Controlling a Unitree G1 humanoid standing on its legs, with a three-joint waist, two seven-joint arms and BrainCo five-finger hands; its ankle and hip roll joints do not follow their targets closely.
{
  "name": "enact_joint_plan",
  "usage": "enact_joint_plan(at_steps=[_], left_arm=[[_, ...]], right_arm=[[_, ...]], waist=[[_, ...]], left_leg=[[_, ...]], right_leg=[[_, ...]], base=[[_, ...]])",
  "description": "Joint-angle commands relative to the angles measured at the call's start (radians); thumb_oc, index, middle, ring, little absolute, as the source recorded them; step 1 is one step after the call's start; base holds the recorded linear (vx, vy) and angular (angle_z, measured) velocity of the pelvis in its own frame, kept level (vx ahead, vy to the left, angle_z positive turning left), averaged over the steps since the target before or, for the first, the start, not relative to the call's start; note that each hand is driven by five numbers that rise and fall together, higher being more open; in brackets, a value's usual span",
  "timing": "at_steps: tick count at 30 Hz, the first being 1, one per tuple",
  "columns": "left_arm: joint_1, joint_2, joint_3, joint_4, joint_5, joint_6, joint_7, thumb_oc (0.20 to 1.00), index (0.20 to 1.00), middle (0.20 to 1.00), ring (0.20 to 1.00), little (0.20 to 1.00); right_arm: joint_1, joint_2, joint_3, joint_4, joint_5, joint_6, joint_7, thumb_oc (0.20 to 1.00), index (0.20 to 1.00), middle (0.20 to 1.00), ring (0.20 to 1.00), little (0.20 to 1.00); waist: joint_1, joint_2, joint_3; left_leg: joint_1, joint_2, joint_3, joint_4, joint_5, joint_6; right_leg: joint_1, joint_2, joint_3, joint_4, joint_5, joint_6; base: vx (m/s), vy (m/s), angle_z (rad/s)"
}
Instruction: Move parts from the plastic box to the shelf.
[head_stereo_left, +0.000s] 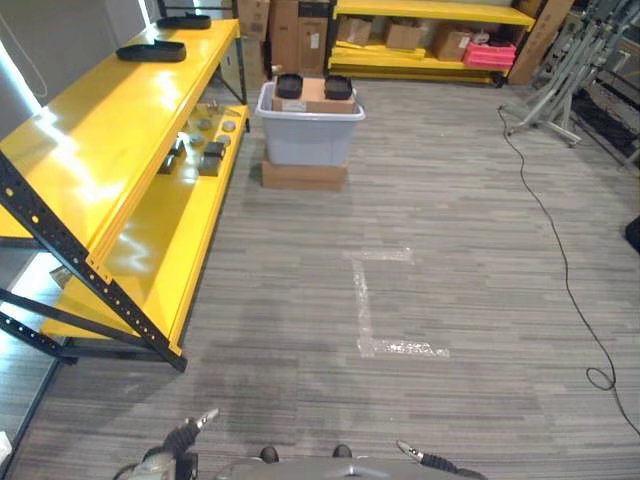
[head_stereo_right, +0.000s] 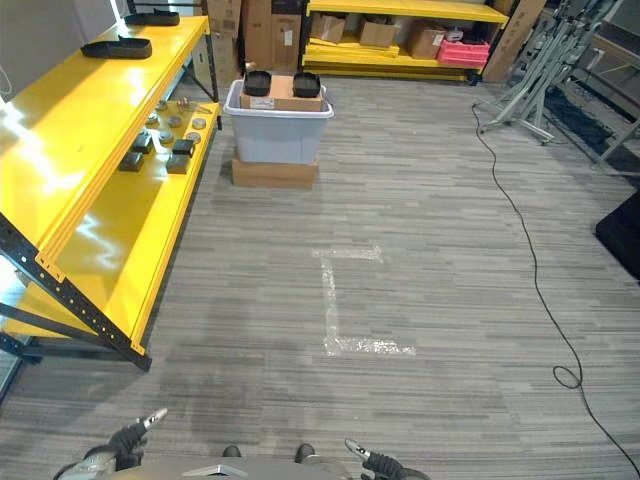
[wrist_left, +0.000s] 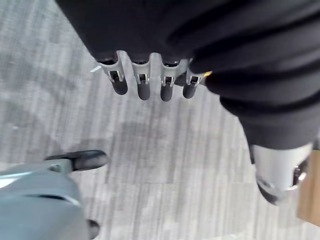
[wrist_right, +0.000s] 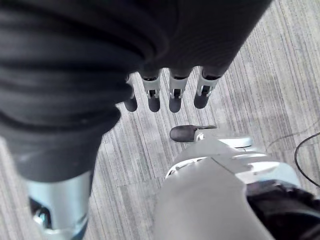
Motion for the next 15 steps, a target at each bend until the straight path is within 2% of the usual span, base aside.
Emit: enact_joint_plan(at_steps=[1,3,5,7,8,12,13,15], left_arm=[[-0.066,0.015,-0.03,-0.052,0.021,-0.054,0.043,1.0,1.0,1.0,1.0,1.0],[-0.067,0.025,-0.042,-0.061,0.07,-0.027,0.029,1.0,1.0,1.0,1.0,1.0],[-0.064,0.029,-0.057,-0.051,0.097,-0.003,0.041,1.0,1.0,1.0,1.0,1.0],[-0.061,0.031,-0.058,-0.039,0.088,0.012,0.052,1.0,1.0,1.0,1.0,1.0],[-0.058,0.035,-0.052,-0.025,0.06,0.038,0.064,1.0,1.0,1.0,1.0,1.0],[-0.051,0.033,-0.029,-0.002,0.032,0.06,0.051,1.0,1.0,1.0,1.0,1.0],[-0.049,0.025,-0.017,0.012,0.01,0.058,0.038,1.0,1.0,1.0,1.0,1.0],[-0.047,0.014,-0.012,0.017,-0.001,0.026,0.058,1.0,1.0,1.0,1.0,1.0]], right_arm=[[-0.062,-0.004,0.025,-0.027,0.075,-0.098,-0.002,1.0,1.0,1.0,1.0,1.0],[-0.065,-0.001,0.029,-0.044,0.072,-0.103,-0.001,1.0,1.0,1.0,1.0,1.0],[-0.071,0.004,0.04,-0.044,0.04,-0.099,0.03,1.0,1.0,1.0,1.0,1.0],[-0.071,0.009,0.051,-0.04,0.014,-0.095,0.046,1.0,1.0,1.0,1.0,1.0],[-0.066,0.012,0.067,-0.034,-0.003,-0.087,0.058,1.0,1.0,1.0,1.0,1.0],[-0.055,0.014,0.077,-0.017,-0.011,-0.057,0.058,1.0,1.0,1.0,1.0,1.0],[-0.045,0.011,0.072,-0.003,-0.011,-0.038,0.064,1.0,1.0,1.0,1.0,1.0],[-0.043,0.003,0.068,0.006,-0.022,-0.023,0.056,1.0,1.0,1.0,1.0,1.0]], waist=[[0.017,0.012,0.074],[0.012,0.017,0.09],[0.006,0.021,0.102],[0.0,0.019,0.105],[-0.009,0.016,0.107],[-0.032,0.009,0.106],[-0.05,0.013,0.105],[-0.056,0.019,0.099]], left_leg=[[0.002,0.026,0.039,0.068,-0.136,0.033],[-0.004,0.028,0.041,0.08,-0.142,0.046],[0.001,0.028,0.045,0.084,-0.15,0.047],[0.007,0.024,0.045,0.087,-0.157,0.044],[0.018,0.019,0.046,0.091,-0.165,0.037],[0.047,0.005,0.035,0.094,-0.189,0.027],[0.056,0.002,0.025,0.103,-0.202,0.026],[0.05,0.008,0.023,0.121,-0.205,0.021]], right_leg=[[-0.06,-0.1,0.033,0.24,-0.083,0.106],[-0.107,-0.105,0.049,0.334,-0.054,0.115],[-0.143,-0.101,0.051,0.364,-0.032,0.117],[-0.155,-0.092,0.046,0.336,-0.031,0.118],[-0.158,-0.079,0.037,0.278,-0.038,0.113],[-0.186,-0.058,0.043,0.179,-0.022,0.108],[-0.2,-0.043,0.064,0.175,-0.036,0.095],[-0.183,-0.028,0.067,0.17,-0.064,0.068]], base=[[0.02,0.072,0.03],[0.05,0.082,-0.06],[0.1,0.028,-0.11],[0.17,-0.043,-0.12],[0.22,-0.088,-0.18],[0.25,-0.132,-0.1],[0.33,-0.199,0.05],[0.23,-0.175,0.12]])
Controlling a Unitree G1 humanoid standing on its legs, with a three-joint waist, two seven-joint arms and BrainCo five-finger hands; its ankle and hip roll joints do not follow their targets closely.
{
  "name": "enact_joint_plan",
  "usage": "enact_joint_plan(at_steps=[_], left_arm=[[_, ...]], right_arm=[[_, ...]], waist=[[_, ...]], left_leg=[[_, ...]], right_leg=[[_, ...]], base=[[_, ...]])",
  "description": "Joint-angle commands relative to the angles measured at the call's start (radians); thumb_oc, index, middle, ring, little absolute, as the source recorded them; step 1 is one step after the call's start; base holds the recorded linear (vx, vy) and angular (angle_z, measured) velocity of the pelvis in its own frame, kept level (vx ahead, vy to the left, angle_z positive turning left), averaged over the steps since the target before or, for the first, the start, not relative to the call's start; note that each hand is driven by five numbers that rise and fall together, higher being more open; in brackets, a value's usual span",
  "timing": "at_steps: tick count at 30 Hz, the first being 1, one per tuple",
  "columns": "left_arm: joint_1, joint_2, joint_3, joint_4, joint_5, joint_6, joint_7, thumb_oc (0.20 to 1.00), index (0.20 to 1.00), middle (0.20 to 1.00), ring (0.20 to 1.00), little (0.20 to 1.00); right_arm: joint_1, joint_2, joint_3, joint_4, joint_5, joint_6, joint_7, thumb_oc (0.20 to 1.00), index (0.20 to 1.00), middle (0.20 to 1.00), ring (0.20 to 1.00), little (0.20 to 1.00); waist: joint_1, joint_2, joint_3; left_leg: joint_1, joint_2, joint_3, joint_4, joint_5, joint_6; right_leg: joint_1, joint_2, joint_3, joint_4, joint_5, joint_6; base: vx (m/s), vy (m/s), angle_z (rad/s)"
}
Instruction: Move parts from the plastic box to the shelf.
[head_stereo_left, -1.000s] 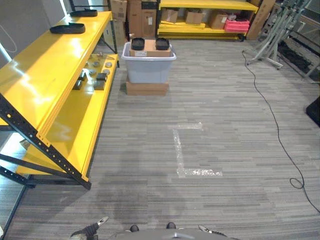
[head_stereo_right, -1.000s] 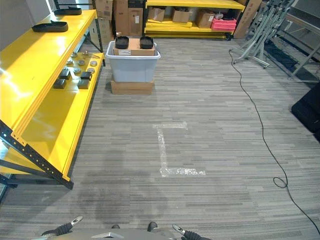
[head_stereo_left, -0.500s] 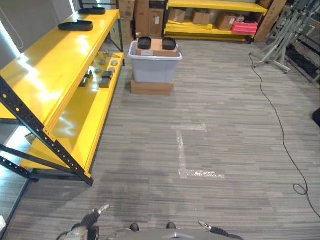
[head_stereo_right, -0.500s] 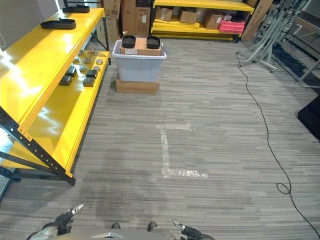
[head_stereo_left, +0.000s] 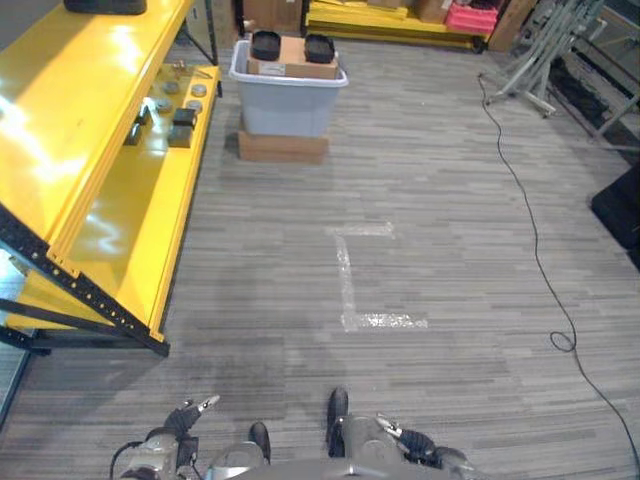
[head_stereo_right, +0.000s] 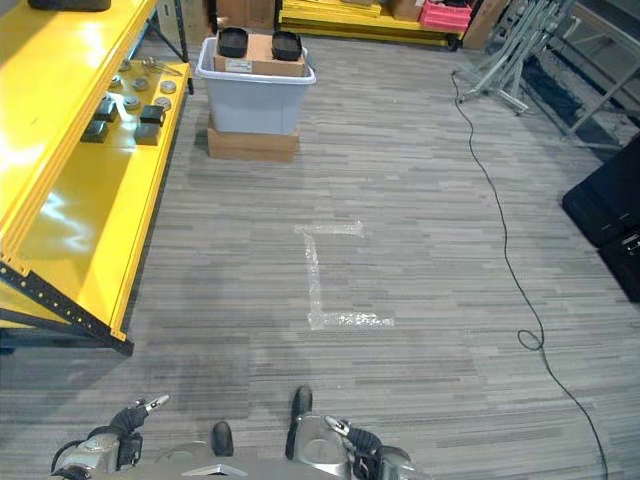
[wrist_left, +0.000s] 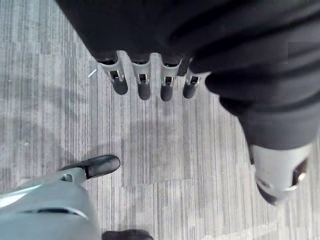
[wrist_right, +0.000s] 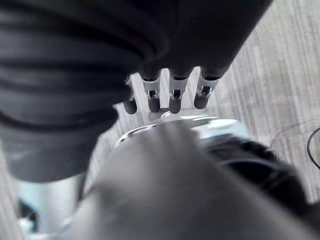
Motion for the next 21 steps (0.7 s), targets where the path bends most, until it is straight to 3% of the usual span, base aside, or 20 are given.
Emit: enact_joint_plan(at_steps=[1,4,7,9,10,12,13,15,16,17,18,20,21], left_arm=[[-0.007,-0.006,-0.005,-0.013,-0.053,-0.05,0.02,1.0,1.0,1.0,1.0,1.0],[-0.003,-0.029,0.022,-0.018,-0.156,-0.062,0.021,1.0,1.0,1.0,1.0,1.0],[-0.001,-0.045,0.034,-0.028,-0.147,-0.07,0.014,1.0,1.0,1.0,1.0,1.0],[0.001,-0.055,0.044,-0.038,-0.13,-0.084,0.051,1.0,1.0,1.0,1.0,1.0],[0.001,-0.056,0.045,-0.042,-0.118,-0.088,0.07,1.0,1.0,1.0,1.0,1.0],[0.002,-0.058,0.048,-0.041,-0.106,-0.093,0.076,1.0,1.0,1.0,1.0,1.0],[0.016,-0.062,0.052,-0.039,-0.072,-0.111,0.084,1.0,1.0,1.0,1.0,1.0],[0.028,-0.061,0.049,-0.038,-0.069,-0.122,0.086,1.0,1.0,1.0,1.0,1.0],[0.055,-0.057,0.043,-0.038,-0.076,-0.138,0.08,1.0,1.0,1.0,1.0,1.0],[0.059,-0.055,0.043,-0.038,-0.073,-0.139,0.078,1.0,1.0,1.0,1.0,1.0],[0.075,-0.05,0.04,-0.032,-0.036,-0.143,0.068,1.0,1.0,1.0,1.0,1.0],[0.079,-0.048,0.038,-0.024,0.0,-0.136,0.063,1.0,1.0,1.0,1.0,1.0],[0.081,-0.046,0.034,-0.014,0.03,-0.131,0.06,1.0,1.0,1.0,1.0,1.0]], right_arm=[[-0.009,-0.046,0.02,0.034,-0.023,0.033,0.005,1.0,1.0,1.0,1.0,1.0],[-0.003,-0.06,0.013,0.051,-0.036,0.063,-0.013,1.0,1.0,1.0,1.0,1.0],[0.001,-0.071,0.01,0.046,-0.057,0.056,-0.012,1.0,1.0,1.0,1.0,1.0],[0.001,-0.085,0.01,0.04,-0.053,0.051,-0.021,1.0,1.0,1.0,1.0,1.0],[0.001,-0.091,0.01,0.041,-0.048,0.048,-0.026,1.0,1.0,1.0,1.0,1.0],[0.0,-0.096,0.01,0.041,-0.046,0.043,-0.03,1.0,1.0,1.0,1.0,1.0],[-0.015,-0.101,0.006,0.045,-0.045,0.028,-0.031,1.0,1.0,1.0,1.0,1.0],[-0.023,-0.103,0.006,0.046,-0.041,0.027,-0.025,1.0,1.0,1.0,1.0,1.0],[-0.034,-0.108,0.006,0.042,-0.046,0.027,-0.009,1.0,1.0,1.0,1.0,1.0],[-0.034,-0.109,0.006,0.042,-0.047,0.025,-0.005,1.0,1.0,1.0,1.0,1.0],[-0.038,-0.111,0.012,0.044,-0.041,0.023,0.012,1.0,1.0,1.0,1.0,1.0],[-0.04,-0.108,0.016,0.046,-0.029,0.03,0.02,1.0,1.0,1.0,1.0,1.0],[-0.045,-0.101,0.022,0.048,-0.01,0.03,0.017,1.0,1.0,1.0,1.0,1.0]], waist=[[-0.01,0.024,-0.013],[-0.016,0.019,-0.022],[-0.008,0.003,-0.024],[0.008,-0.014,-0.014],[0.018,-0.022,-0.007],[0.025,-0.02,-0.003],[0.052,-0.012,0.004],[0.066,-0.004,0.007],[0.1,0.01,0.017],[0.106,0.012,0.021],[0.131,0.018,0.031],[0.139,0.014,0.031],[0.142,0.008,0.023]], left_leg=[[-0.003,-0.011,0.001,0.12,-0.179,0.004],[-0.04,0.006,-0.01,0.261,-0.199,-0.011],[-0.125,0.035,-0.009,0.49,-0.122,-0.041],[-0.271,0.046,-0.03,0.743,-0.067,-0.057],[-0.326,0.044,-0.038,0.78,-0.054,-0.055],[-0.359,0.039,-0.047,0.776,-0.058,-0.051],[-0.35,0.008,-0.065,0.61,-0.062,-0.044],[-0.344,-0.006,-0.084,0.489,-0.054,-0.046],[-0.348,-0.027,-0.135,0.307,-0.008,-0.065],[-0.35,-0.03,-0.143,0.285,0.009,-0.071],[-0.387,-0.035,-0.162,0.265,0.064,-0.096],[-0.391,-0.04,-0.151,0.273,0.046,-0.095],[-0.374,-0.045,-0.137,0.26,0.011,-0.079]], right_leg=[[0.042,0.029,0.018,0.019,-0.01,-0.001],[0.082,0.047,0.036,0.011,-0.044,-0.05],[0.12,0.054,0.044,-0.02,-0.053,-0.083],[0.149,0.058,0.058,-0.031,-0.058,-0.113],[0.162,0.058,0.068,-0.035,-0.058,-0.118],[0.17,0.064,0.074,-0.037,-0.061,-0.119],[0.191,0.078,0.097,-0.045,-0.074,-0.105],[0.2,0.089,0.109,-0.047,-0.082,-0.099],[0.226,0.115,0.132,-0.051,-0.098,-0.091],[0.235,0.119,0.135,-0.054,-0.101,-0.091],[0.263,0.134,0.14,-0.064,-0.113,-0.097],[0.272,0.128,0.136,-0.065,-0.12,-0.096],[0.274,0.118,0.131,-0.062,-0.125,-0.09]], base=[[0.15,-0.143,0.19],[0.24,-0.226,0.26],[0.23,-0.272,0.06],[0.19,-0.23,-0.05],[0.24,-0.17,-0.09],[0.23,-0.035,-0.12],[0.24,0.033,-0.21],[0.32,0.101,-0.27],[0.33,0.127,-0.26],[0.38,0.147,-0.27],[0.24,0.114,-0.25],[0.18,0.124,-0.4],[0.16,0.175,-0.36]])
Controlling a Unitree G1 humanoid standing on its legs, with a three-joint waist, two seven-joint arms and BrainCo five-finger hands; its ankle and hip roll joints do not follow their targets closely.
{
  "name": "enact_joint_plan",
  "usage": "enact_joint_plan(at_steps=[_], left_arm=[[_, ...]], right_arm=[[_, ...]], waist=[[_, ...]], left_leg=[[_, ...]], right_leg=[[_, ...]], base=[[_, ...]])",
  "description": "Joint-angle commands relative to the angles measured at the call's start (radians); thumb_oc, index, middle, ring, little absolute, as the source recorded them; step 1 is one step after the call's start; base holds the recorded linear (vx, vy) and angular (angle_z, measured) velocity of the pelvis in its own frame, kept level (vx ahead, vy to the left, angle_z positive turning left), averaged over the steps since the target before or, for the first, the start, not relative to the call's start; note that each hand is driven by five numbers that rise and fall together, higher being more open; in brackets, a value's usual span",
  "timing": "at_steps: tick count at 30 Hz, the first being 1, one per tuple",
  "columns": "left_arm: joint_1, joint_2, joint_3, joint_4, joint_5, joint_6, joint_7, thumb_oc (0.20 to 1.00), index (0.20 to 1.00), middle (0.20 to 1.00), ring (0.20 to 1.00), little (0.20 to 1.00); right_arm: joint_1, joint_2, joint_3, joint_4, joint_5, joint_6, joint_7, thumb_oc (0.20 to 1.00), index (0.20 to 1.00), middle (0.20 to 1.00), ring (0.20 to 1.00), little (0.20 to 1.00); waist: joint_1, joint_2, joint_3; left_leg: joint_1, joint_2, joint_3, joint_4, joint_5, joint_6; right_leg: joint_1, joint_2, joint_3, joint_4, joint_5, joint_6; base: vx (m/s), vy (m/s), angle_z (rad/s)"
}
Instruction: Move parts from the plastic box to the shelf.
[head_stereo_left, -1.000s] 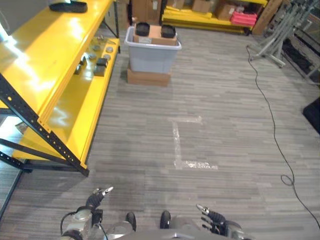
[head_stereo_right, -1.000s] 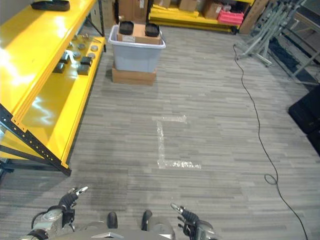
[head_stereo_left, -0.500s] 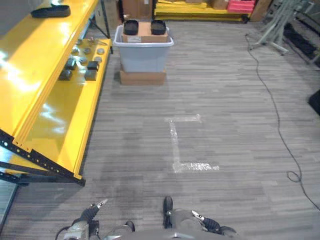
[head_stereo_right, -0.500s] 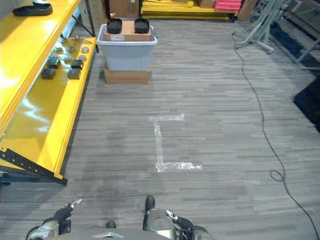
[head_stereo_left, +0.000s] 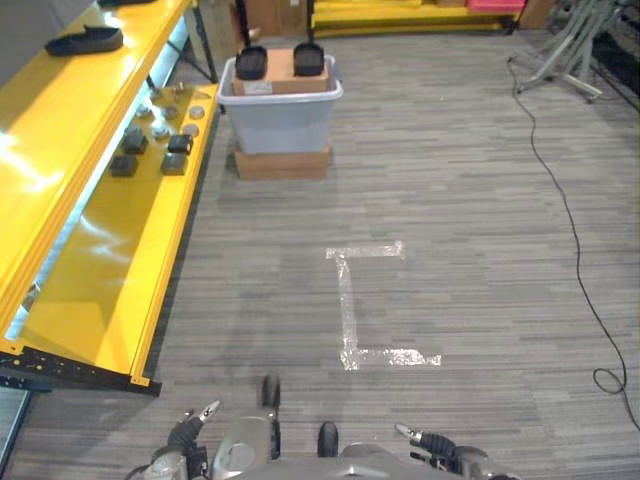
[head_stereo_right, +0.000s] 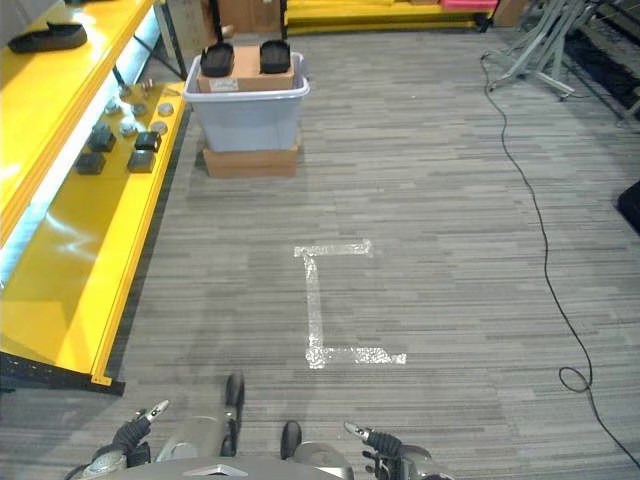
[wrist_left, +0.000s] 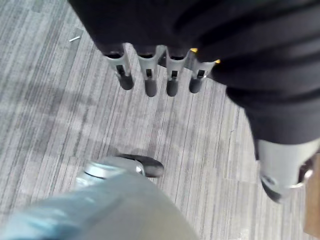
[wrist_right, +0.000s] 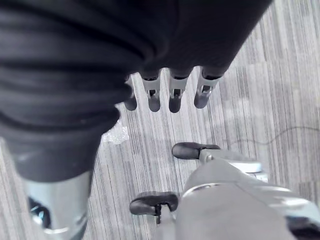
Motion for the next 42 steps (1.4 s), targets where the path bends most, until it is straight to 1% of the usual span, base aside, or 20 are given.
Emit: enact_joint_plan(at_steps=[1,3,5,7,9,11,12,13,15,18,21,25,27,28,29,32,34,35,40,42], left_arm=[[0.007,0.034,-0.037,-0.001,0.101,-0.021,-0.004,1.0,1.0,1.0,1.0,1.0],[-0.002,0.048,-0.049,0.01,0.116,-0.003,-0.007,1.0,1.0,1.0,1.0,1.0],[-0.014,0.057,-0.052,0.01,0.107,0.008,-0.012,1.0,1.0,1.0,1.0,1.0],[-0.052,0.07,-0.062,0.013,0.084,0.016,-0.01,1.0,1.0,1.0,1.0,1.0],[-0.078,0.079,-0.069,0.012,0.059,0.015,0.006,1.0,1.0,1.0,1.0,1.0],[-0.09,0.091,-0.064,0.0,0.024,0.014,0.003,1.0,1.0,1.0,1.0,1.0],[-0.109,0.097,-0.06,-0.02,0.013,0.022,-0.005,1.0,1.0,1.0,1.0,1.0],[-0.109,0.097,-0.06,-0.02,0.013,0.022,-0.005,1.0,1.0,1.0,1.0,1.0],[-0.126,0.085,-0.071,-0.036,0.015,0.036,-0.007,1.0,1.0,1.0,1.0,1.0],[-0.139,0.072,-0.088,-0.041,-0.003,0.05,-0.004,1.0,1.0,1.0,1.0,1.0],[-0.14,0.056,-0.096,-0.039,-0.027,0.062,-0.002,1.0,1.0,1.0,1.0,1.0],[-0.113,0.013,-0.085,-0.026,-0.061,0.082,0.017,1.0,1.0,1.0,1.0,1.0],[-0.108,0.004,-0.079,-0.027,-0.055,0.09,0.023,1.0,1.0,1.0,1.0,1.0],[-0.106,-0.006,-0.071,-0.024,-0.026,0.095,0.016,1.0,1.0,1.0,1.0,1.0],[-0.106,-0.007,-0.07,-0.022,-0.022,0.095,0.015,1.0,1.0,1.0,1.0,1.0],[-0.091,-0.008,-0.077,-0.006,0.026,0.097,0.004,1.0,1.0,1.0,1.0,1.0],[-0.053,-0.008,-0.076,0.01,0.038,0.073,0.008,1.0,1.0,1.0,1.0,1.0],[-0.033,-0.004,-0.076,0.013,0.04,0.063,0.011,1.0,1.0,1.0,1.0,1.0],[-0.012,0.027,-0.071,0.024,0.143,0.083,0.021,1.0,1.0,1.0,1.0,1.0],[-0.023,0.047,-0.068,0.035,0.127,0.079,0.029,1.0,1.0,1.0,1.0,1.0]], right_arm=[[0.018,0.0,-0.002,-0.031,0.054,-0.008,0.028,1.0,1.0,1.0,1.0,1.0],[0.02,0.019,0.005,-0.037,0.044,0.001,0.036,1.0,1.0,1.0,1.0,1.0],[0.023,0.024,0.007,-0.04,0.013,0.004,0.041,1.0,1.0,1.0,1.0,1.0],[0.031,0.034,0.02,-0.04,-0.043,-0.007,0.039,1.0,1.0,1.0,1.0,1.0],[0.031,0.046,0.034,-0.038,-0.025,-0.008,0.034,1.0,1.0,1.0,1.0,1.0],[0.032,0.056,0.044,-0.044,-0.002,0.009,0.023,1.0,1.0,1.0,1.0,1.0],[0.035,0.058,0.057,-0.045,-0.008,0.023,0.008,1.0,1.0,1.0,1.0,1.0],[0.034,0.058,0.057,-0.045,-0.008,0.023,0.008,1.0,1.0,1.0,1.0,1.0],[0.041,0.053,0.056,-0.037,-0.026,0.035,0.012,1.0,1.0,1.0,1.0,1.0],[0.047,0.051,0.053,-0.032,-0.052,0.054,0.015,1.0,1.0,1.0,1.0,1.0],[0.055,0.051,0.047,-0.019,-0.058,0.075,0.014,1.0,1.0,1.0,1.0,1.0],[0.056,0.039,0.033,-0.006,-0.111,0.086,0.032,1.0,1.0,1.0,1.0,1.0],[0.052,0.033,0.034,-0.012,-0.119,0.073,0.02,1.0,1.0,1.0,1.0,1.0],[0.041,0.013,0.037,-0.021,-0.122,0.067,-0.018,1.0,1.0,1.0,1.0,1.0],[0.04,0.011,0.036,-0.021,-0.12,0.065,-0.022,1.0,1.0,1.0,1.0,1.0],[0.02,-0.006,0.012,-0.021,-0.055,0.03,-0.042,1.0,1.0,1.0,1.0,1.0],[0.003,-0.007,0.007,-0.038,-0.037,0.008,-0.044,1.0,1.0,1.0,1.0,1.0],[-0.003,-0.009,0.01,-0.048,-0.043,-0.005,-0.043,1.0,1.0,1.0,1.0,1.0],[-0.04,-0.013,0.02,-0.07,0.076,-0.016,-0.091,1.0,1.0,1.0,1.0,1.0],[-0.027,-0.008,0.006,-0.083,0.026,-0.003,-0.05,1.0,1.0,1.0,1.0,1.0]], waist=[[0.028,-0.013,-0.002],[0.019,-0.01,-0.034],[0.012,-0.005,-0.039],[-0.006,0.014,-0.034],[-0.014,0.021,-0.022],[-0.021,0.017,-0.012],[-0.037,0.007,-0.001],[-0.038,0.007,0.0],[-0.072,-0.011,0.004],[-0.098,-0.012,0.002],[-0.115,-0.006,-0.004],[-0.114,0.002,-0.035],[-0.099,-0.009,-0.027],[-0.072,-0.024,-0.006],[-0.07,-0.027,-0.007],[-0.038,-0.017,0.004],[0.003,0.004,0.016],[0.023,0.011,0.018],[0.065,-0.005,-0.02],[0.05,0.006,-0.027]], left_leg=[[0.042,-0.026,0.047,0.123,-0.126,0.066],[0.103,-0.029,0.066,0.096,-0.165,0.111],[0.127,-0.029,0.073,0.089,-0.178,0.128],[0.169,-0.02,0.078,0.085,-0.203,0.158],[0.212,-0.013,0.088,0.072,-0.216,0.161],[0.241,-0.005,0.105,0.059,-0.221,0.152],[0.274,-0.004,0.122,0.054,-0.238,0.138],[0.275,-0.003,0.122,0.054,-0.238,0.138],[0.318,-0.029,0.126,0.05,-0.276,0.133],[0.352,-0.04,0.118,0.048,-0.307,0.133],[0.376,-0.035,0.108,0.065,-0.334,0.126],[0.366,0.009,0.089,0.269,-0.227,0.065],[0.284,0.011,0.088,0.454,-0.167,0.048],[0.096,0.042,0.103,0.655,-0.149,0.044],[0.079,0.044,0.104,0.655,-0.149,0.046],[0.059,0.045,0.145,0.428,-0.162,0.056],[0.046,0.006,0.102,0.209,-0.101,0.041],[0.016,-0.004,0.064,0.175,-0.057,0.031],[0.075,-0.044,0.035,0.099,-0.134,0.087],[0.13,-0.036,0.042,0.078,-0.159,0.121]], right_leg=[[-0.035,-0.059,0.068,0.151,-0.125,0.086],[-0.056,-0.077,0.038,0.265,-0.151,0.098],[-0.1,-0.096,0.014,0.366,-0.132,0.112],[-0.202,-0.131,-0.021,0.602,-0.084,0.142],[-0.26,-0.17,-0.048,0.655,-0.057,0.16],[-0.257,-0.175,-0.077,0.547,-0.063,0.164],[-0.246,-0.161,-0.099,0.373,-0.064,0.158],[-0.244,-0.16,-0.099,0.372,-0.063,0.157],[-0.281,-0.152,-0.083,0.232,0.012,0.175],[-0.319,-0.16,-0.065,0.179,0.067,0.189],[-0.327,-0.152,-0.051,0.18,0.064,0.174],[-0.267,-0.121,-0.05,0.149,0.028,0.117],[-0.231,-0.123,-0.047,0.132,0.02,0.098],[-0.176,-0.125,-0.051,0.129,-0.007,0.07],[-0.174,-0.127,-0.054,0.13,-0.01,0.069],[-0.114,-0.12,-0.059,0.119,-0.044,0.083],[-0.067,-0.088,-0.017,0.107,-0.06,0.096],[-0.056,-0.07,0.006,0.109,-0.068,0.093],[-0.058,-0.058,0.0,0.212,-0.137,0.1],[-0.131,-0.075,-0.041,0.406,-0.127,0.119]], base=[[0.21,0.22,-0.23],[0.29,0.285,-0.15],[0.2,0.222,-0.13],[0.19,0.206,-0.05],[0.24,0.07,-0.07],[0.33,-0.082,0.0],[0.27,-0.108,-0.1],[0.36,-0.131,-0.11],[0.36,-0.099,-0.12],[0.35,-0.106,-0.01],[0.36,-0.184,0.28],[0.38,-0.253,0.26],[0.26,-0.237,0.25],[0.27,-0.239,0.29],[0.32,-0.222,0.26],[0.37,-0.005,-0.04],[0.41,0.078,-0.12],[0.33,0.057,-0.39],[0.28,0.084,-0.62],[0.25,0.091,-0.15]])
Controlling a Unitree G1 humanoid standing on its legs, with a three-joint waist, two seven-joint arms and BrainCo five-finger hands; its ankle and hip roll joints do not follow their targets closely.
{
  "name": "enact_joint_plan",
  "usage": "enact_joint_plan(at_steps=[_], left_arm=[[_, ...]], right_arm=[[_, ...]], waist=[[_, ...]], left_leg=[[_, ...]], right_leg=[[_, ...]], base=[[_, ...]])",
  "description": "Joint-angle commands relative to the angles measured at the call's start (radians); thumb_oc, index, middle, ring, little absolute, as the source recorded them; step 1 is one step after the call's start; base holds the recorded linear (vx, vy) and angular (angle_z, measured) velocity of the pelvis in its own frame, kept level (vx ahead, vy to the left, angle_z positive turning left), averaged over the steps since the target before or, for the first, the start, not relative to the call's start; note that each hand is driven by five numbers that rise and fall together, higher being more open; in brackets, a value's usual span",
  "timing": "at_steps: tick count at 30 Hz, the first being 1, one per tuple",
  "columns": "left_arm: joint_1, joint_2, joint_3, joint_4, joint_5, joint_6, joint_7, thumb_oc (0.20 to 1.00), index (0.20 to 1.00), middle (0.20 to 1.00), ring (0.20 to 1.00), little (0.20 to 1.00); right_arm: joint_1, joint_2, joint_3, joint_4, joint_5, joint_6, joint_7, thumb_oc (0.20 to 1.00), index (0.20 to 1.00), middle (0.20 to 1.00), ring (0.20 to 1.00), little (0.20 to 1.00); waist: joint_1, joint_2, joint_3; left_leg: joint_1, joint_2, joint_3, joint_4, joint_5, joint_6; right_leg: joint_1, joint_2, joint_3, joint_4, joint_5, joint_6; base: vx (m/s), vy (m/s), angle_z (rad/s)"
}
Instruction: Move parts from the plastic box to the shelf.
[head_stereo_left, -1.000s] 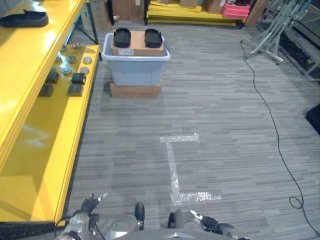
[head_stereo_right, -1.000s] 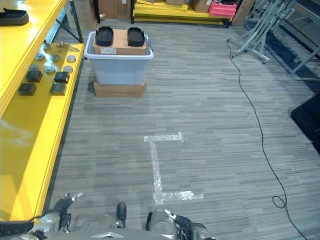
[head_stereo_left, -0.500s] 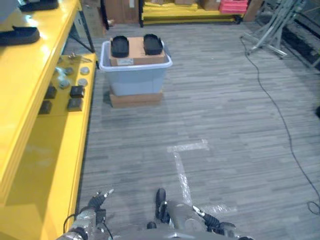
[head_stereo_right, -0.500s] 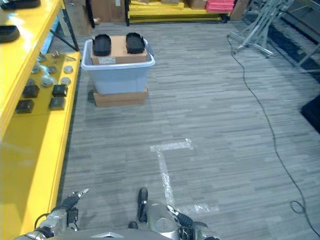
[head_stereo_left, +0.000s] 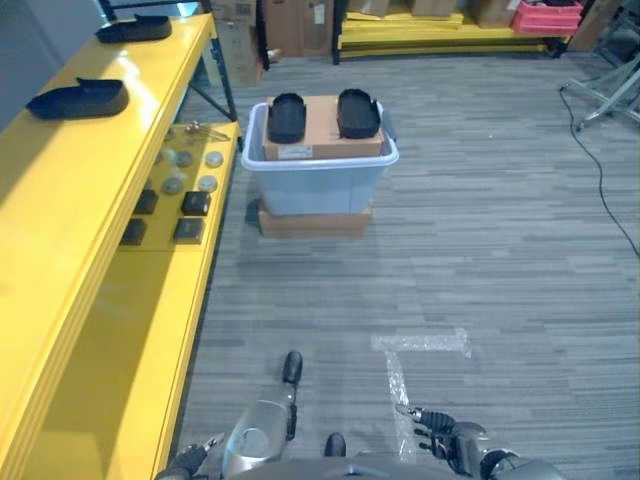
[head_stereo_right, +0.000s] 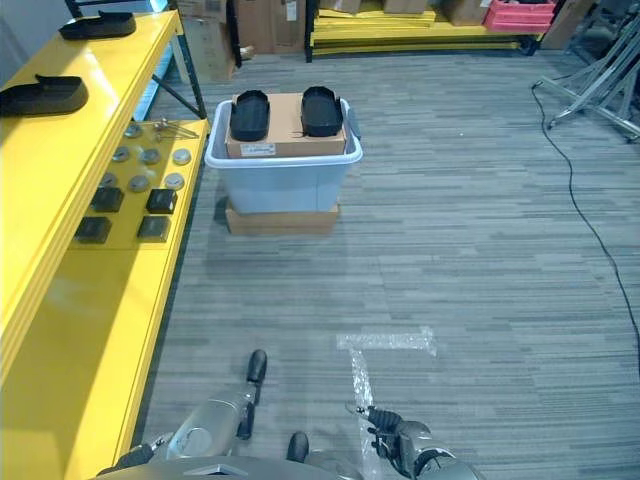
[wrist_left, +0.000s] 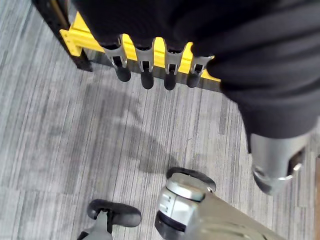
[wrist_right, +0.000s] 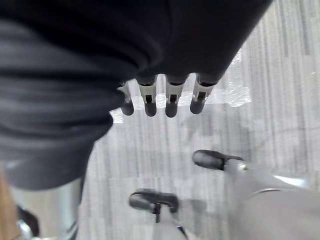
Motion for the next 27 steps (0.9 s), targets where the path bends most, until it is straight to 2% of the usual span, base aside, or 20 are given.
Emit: enact_joint_plan(at_steps=[1,2,3,5,7,8,10,11,14,15,17,18,19,20,21,22,24,26,27], left_arm=[[-0.059,0.044,-0.009,0.001,0.025,-0.023,0.025,1.0,1.0,1.0,1.0,1.0],[-0.083,0.058,-0.001,-0.001,-0.021,-0.028,0.026,1.0,1.0,1.0,1.0,1.0],[-0.086,0.059,0.0,-0.002,-0.025,-0.029,0.026,1.0,1.0,1.0,1.0,1.0],[-0.104,0.073,0.001,-0.019,-0.041,-0.035,0.021,1.0,1.0,1.0,1.0,1.0],[-0.118,0.08,-0.002,-0.033,-0.049,-0.039,0.016,1.0,1.0,1.0,1.0,1.0],[-0.128,0.08,-0.006,-0.04,-0.071,-0.042,0.016,1.0,1.0,1.0,1.0,1.0],[-0.145,0.08,-0.016,-0.042,-0.121,-0.039,0.014,1.0,1.0,1.0,1.0,1.0],[-0.149,0.08,-0.018,-0.041,-0.135,-0.04,0.011,1.0,1.0,1.0,1.0,1.0],[-0.161,0.069,-0.019,-0.05,-0.149,-0.029,0.027,1.0,1.0,1.0,1.0,1.0],[-0.168,0.055,-0.019,-0.046,-0.178,-0.02,0.049,1.0,1.0,1.0,1.0,1.0],[-0.169,0.039,-0.017,-0.04,-0.216,-0.013,0.057,1.0,1.0,1.0,1.0,1.0],[-0.167,0.009,0.006,-0.039,-0.205,-0.013,0.073,1.0,1.0,1.0,1.0,1.0],[-0.166,0.006,0.009,-0.039,-0.2,-0.015,0.073,1.0,1.0,1.0,1.0,1.0],[-0.166,0.0,0.016,-0.042,-0.201,-0.019,0.077,1.0,1.0,1.0,1.0,1.0],[-0.167,-0.002,0.023,-0.052,-0.177,0.012,0.07,1.0,1.0,1.0,1.0,1.0],[-0.166,-0.001,0.023,-0.049,-0.143,0.032,0.065,1.0,1.0,1.0,1.0,1.0],[-0.161,-0.002,0.02,-0.039,-0.122,0.032,0.06,1.0,1.0,1.0,1.0,1.0],[-0.122,-0.004,0.015,-0.004,-0.095,0.03,0.051,1.0,1.0,1.0,1.0,1.0],[-0.105,-0.002,0.016,0.004,-0.076,0.023,0.045,1.0,1.0,1.0,1.0,1.0]], right_arm=[[0.028,0.002,-0.02,-0.058,-0.008,0.002,0.019,1.0,1.0,1.0,1.0,1.0],[0.046,0.018,-0.006,-0.042,-0.064,-0.014,0.012,1.0,1.0,1.0,1.0,1.0],[0.047,0.02,-0.004,-0.039,-0.063,-0.011,0.013,1.0,1.0,1.0,1.0,1.0],[0.052,0.032,0.007,-0.024,-0.044,-0.002,0.014,1.0,1.0,1.0,1.0,1.0],[0.052,0.037,0.012,-0.015,-0.048,0.009,0.01,1.0,1.0,1.0,1.0,1.0],[0.053,0.04,0.012,-0.007,-0.068,0.017,0.01,1.0,1.0,1.0,1.0,1.0],[0.06,0.042,0.01,0.0,-0.079,0.035,0.007,1.0,1.0,1.0,1.0,1.0],[0.065,0.044,0.004,0.006,-0.091,0.037,0.009,1.0,1.0,1.0,1.0,1.0],[0.082,0.042,-0.006,0.019,-0.116,0.045,0.004,1.0,1.0,1.0,1.0,1.0],[0.083,0.04,-0.009,0.03,-0.13,0.064,0.005,1.0,1.0,1.0,1.0,1.0],[0.085,0.038,-0.01,0.037,-0.141,0.066,0.012,1.0,1.0,1.0,1.0,1.0],[0.084,0.032,-0.007,0.023,-0.169,0.062,0.015,1.0,1.0,1.0,1.0,1.0],[0.084,0.031,-0.007,0.019,-0.175,0.063,0.013,1.0,1.0,1.0,1.0,1.0],[0.083,0.024,-0.002,0.011,-0.191,0.061,0.009,1.0,1.0,1.0,1.0,1.0],[0.086,0.006,0.002,0.001,-0.176,0.056,-0.005,1.0,1.0,1.0,1.0,1.0],[0.086,0.0,-0.002,0.001,-0.146,0.044,-0.016,1.0,1.0,1.0,1.0,1.0],[0.083,-0.003,-0.012,0.003,-0.122,0.031,-0.024,1.0,1.0,1.0,1.0,1.0],[0.071,-0.018,-0.043,-0.029,-0.05,-0.022,-0.036,1.0,1.0,1.0,1.0,1.0],[0.074,-0.021,-0.05,-0.043,-0.034,-0.039,-0.034,1.0,1.0,1.0,1.0,1.0]], waist=[[-0.006,-0.036,-0.009],[-0.02,-0.024,-0.008],[-0.021,-0.024,-0.005],[-0.024,-0.027,0.007],[-0.034,-0.034,0.015],[-0.054,-0.038,0.018],[-0.09,-0.037,0.016],[-0.103,-0.036,0.015],[-0.123,-0.034,0.003],[-0.131,-0.039,-0.006],[-0.131,-0.046,-0.013],[-0.116,-0.068,-0.005],[-0.115,-0.069,-0.004],[-0.106,-0.08,0.003],[-0.088,-0.086,0.018],[-0.082,-0.083,0.023],[-0.079,-0.079,0.026],[-0.061,-0.046,0.027],[-0.052,-0.032,0.023]], left_leg=[[0.092,-0.026,0.016,0.02,-0.122,0.08],[0.15,-0.011,0.015,0.005,-0.145,0.092],[0.157,-0.01,0.016,0.005,-0.148,0.092],[0.179,-0.002,0.027,0.015,-0.167,0.084],[0.201,-0.005,0.034,0.021,-0.189,0.077],[0.23,-0.013,0.032,0.014,-0.21,0.076],[0.27,-0.017,0.017,-0.009,-0.237,0.078],[0.283,-0.016,0.013,-0.016,-0.244,0.079],[0.294,-0.003,0.01,-0.041,-0.243,0.07],[0.288,0.006,0.002,-0.02,-0.247,0.063],[0.293,0.016,-0.003,0.004,-0.259,0.055],[0.216,0.024,0.012,0.226,-0.204,0.035],[0.199,0.025,0.013,0.257,-0.197,0.033],[0.132,0.037,0.033,0.375,-0.165,0.024],[0.031,0.081,0.081,0.465,-0.135,0.012],[0.01,0.102,0.111,0.429,-0.129,0.007],[0.012,0.109,0.134,0.375,-0.132,0.005],[0.016,0.109,0.163,0.124,-0.054,-0.029],[0.008,0.119,0.165,0.041,-0.005,-0.049]], right_leg=[[-0.195,-0.09,-0.097,0.39,-0.024,0.109],[-0.249,-0.126,-0.126,0.45,-0.013,0.12],[-0.25,-0.131,-0.131,0.446,-0.013,0.121],[-0.24,-0.162,-0.161,0.333,0.0,0.129],[-0.247,-0.182,-0.169,0.223,0.04,0.144],[-0.279,-0.196,-0.153,0.154,0.1,0.166],[-0.328,-0.2,-0.102,0.102,0.159,0.188],[-0.348,-0.2,-0.088,0.105,0.17,0.195],[-0.327,-0.174,-0.072,0.068,0.159,0.175],[-0.322,-0.159,-0.052,0.08,0.145,0.162],[-0.311,-0.153,-0.056,0.087,0.134,0.147],[-0.27,-0.157,-0.079,0.079,0.119,0.119],[-0.266,-0.156,-0.082,0.078,0.118,0.116],[-0.246,-0.156,-0.095,0.072,0.111,0.101],[-0.206,-0.153,-0.133,0.07,0.085,0.081],[-0.185,-0.15,-0.152,0.067,0.072,0.079],[-0.17,-0.15,-0.161,0.064,0.063,0.083],[-0.116,-0.13,-0.168,0.054,0.033,0.094],[-0.096,-0.118,-0.167,0.051,0.017,0.095]], base=[[0.36,0.059,-0.33],[0.28,0.008,-0.29],[0.33,-0.048,-0.26],[0.26,-0.143,0.01],[0.29,-0.171,-0.11],[0.3,-0.157,-0.1],[0.36,-0.179,-0.11],[0.39,-0.236,-0.07],[0.27,-0.212,0.24],[0.29,-0.229,0.31],[0.3,-0.257,0.45],[0.27,-0.261,0.57],[0.31,-0.338,0.52],[0.21,-0.273,0.36],[0.28,-0.287,0.36],[0.28,-0.189,0.37],[0.22,0.003,0.54],[0.41,0.127,0.33],[0.37,0.18,0.01]])
